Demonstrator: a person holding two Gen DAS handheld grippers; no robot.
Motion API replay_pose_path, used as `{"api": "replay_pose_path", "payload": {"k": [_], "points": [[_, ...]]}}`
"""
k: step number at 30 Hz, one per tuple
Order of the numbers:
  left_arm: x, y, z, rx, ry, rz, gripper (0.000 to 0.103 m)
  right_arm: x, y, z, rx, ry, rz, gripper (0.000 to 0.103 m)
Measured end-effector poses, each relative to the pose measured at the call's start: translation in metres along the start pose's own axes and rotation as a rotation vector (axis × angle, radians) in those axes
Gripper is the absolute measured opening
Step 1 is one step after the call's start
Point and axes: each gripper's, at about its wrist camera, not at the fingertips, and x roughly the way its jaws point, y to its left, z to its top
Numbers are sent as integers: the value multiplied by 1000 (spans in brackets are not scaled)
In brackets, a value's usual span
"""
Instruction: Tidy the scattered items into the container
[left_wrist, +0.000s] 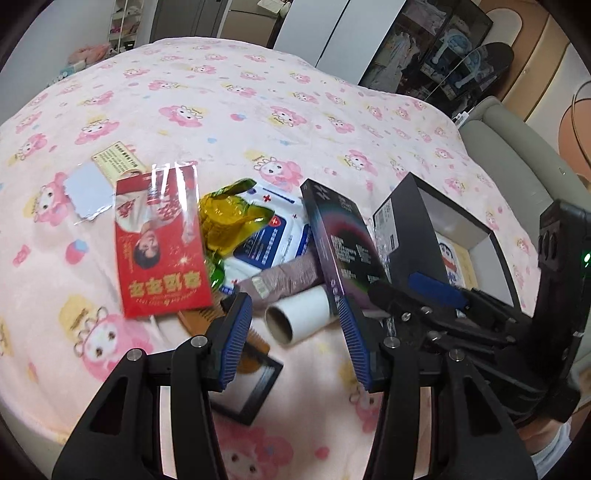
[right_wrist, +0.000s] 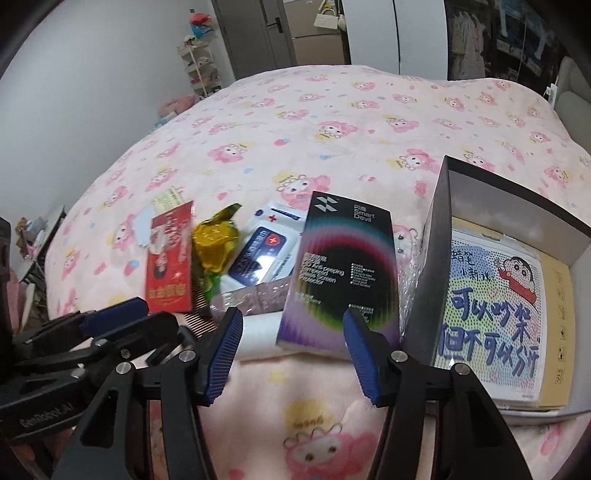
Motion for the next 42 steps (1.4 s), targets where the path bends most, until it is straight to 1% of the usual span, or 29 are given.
{"api": "replay_pose_path", "payload": {"k": [4,7,12,16,17,19,21,23,25,27,28,29,31,33,34,35,36,39,42], "points": [[18,12,12,-43,-8,10,50,16,2,6,-3,2,-74,53],[33,20,22,-84,7,-11,49,26,7,7,-24,7,-112,53],[58,18,27,-99,64,-97,49,36,13,2,-44,25,-91,53],[68,13,20,-100,96,-124,49,44,12,-2,-36,39,-91,53],[69,14,20,-105,102,-130,50,46,11,-4,-33,42,-93,52],[73,13,19,-123,107,-154,50,50,10,-7,-27,47,-97,45],[80,10,18,-127,122,-190,50,53,9,-9,-21,51,-101,45],[90,3,17,-119,148,-199,50,55,8,-12,-13,55,-99,45],[103,-4,17,-101,185,-196,49,53,6,-12,0,54,-75,45],[113,-9,17,-89,217,-196,50,51,5,-13,2,53,-69,45],[117,-10,17,-85,224,-198,50,51,4,-13,0,52,-70,39],[119,-10,17,-88,229,-205,50,51,4,-14,-1,51,-71,36],[123,-5,17,-125,237,-242,50,50,4,-15,-4,50,-72,35],[125,-1,16,-153,242,-262,40,51,4,-16,-8,48,-74,35],[125,-1,15,-152,240,-268,36,51,5,-16,-10,48,-75,35],[123,0,14,-153,235,-284,30,51,5,-16,-12,49,-73,35],[122,-1,13,-150,232,-291,30,50,4,-17,-11,48,-68,35],[113,-5,11,-120,212,-275,29,45,4,-18,-13,50,-52,35],[93,-7,3,-92,176,-260,27,38,5,-21,-14,58,-24,35]]}}
